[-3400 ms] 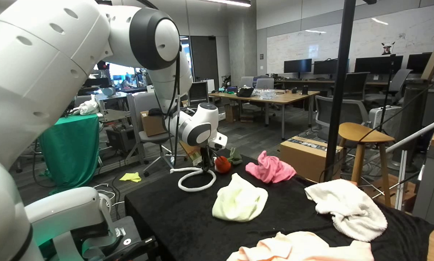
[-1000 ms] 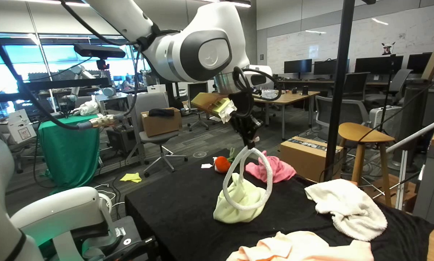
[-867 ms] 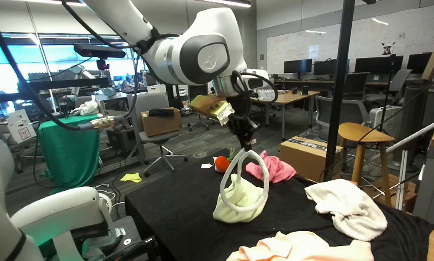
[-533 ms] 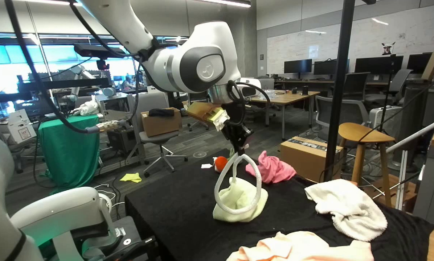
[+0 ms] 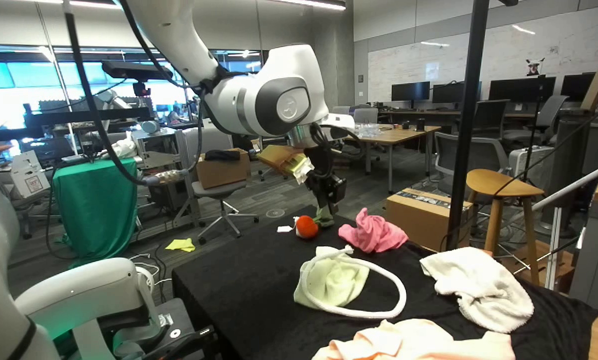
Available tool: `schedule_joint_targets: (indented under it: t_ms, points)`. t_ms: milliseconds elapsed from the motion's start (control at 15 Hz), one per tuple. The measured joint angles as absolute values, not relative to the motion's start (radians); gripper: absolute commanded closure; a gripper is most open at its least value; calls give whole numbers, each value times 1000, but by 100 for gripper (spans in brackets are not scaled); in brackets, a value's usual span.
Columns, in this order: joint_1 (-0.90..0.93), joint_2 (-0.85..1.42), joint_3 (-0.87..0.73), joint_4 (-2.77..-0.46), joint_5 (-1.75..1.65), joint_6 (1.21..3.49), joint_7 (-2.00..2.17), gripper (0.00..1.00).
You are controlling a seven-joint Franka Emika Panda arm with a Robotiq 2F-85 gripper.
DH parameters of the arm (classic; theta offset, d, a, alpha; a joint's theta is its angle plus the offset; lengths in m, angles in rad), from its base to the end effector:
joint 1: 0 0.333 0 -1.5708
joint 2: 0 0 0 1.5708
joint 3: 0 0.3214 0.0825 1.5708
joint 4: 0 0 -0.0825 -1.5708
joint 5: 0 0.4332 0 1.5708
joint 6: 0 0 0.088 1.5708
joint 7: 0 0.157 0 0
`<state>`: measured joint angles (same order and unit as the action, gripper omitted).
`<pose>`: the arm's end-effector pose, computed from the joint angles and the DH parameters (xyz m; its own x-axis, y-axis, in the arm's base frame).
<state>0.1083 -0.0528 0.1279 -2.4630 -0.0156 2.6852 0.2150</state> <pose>0.5285 0.1268 0.2636 0.9629 0.0281 0.2684 0.0406 -0.9983 -0.0411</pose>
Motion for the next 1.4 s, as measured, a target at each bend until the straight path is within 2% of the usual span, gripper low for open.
schedule_joint_targets:
  t_ms: [200, 267, 867, 1400]
  points:
    - [113, -25, 134, -2432, -18, 2687, 235, 5]
    - [116, -17, 135, -2420, -21, 2683, 236, 1]
    - [186, 106, 163, -2197, -142, 2459, 263, 0]
    - [264, 338, 176, -1898, -143, 2307, 211, 0]
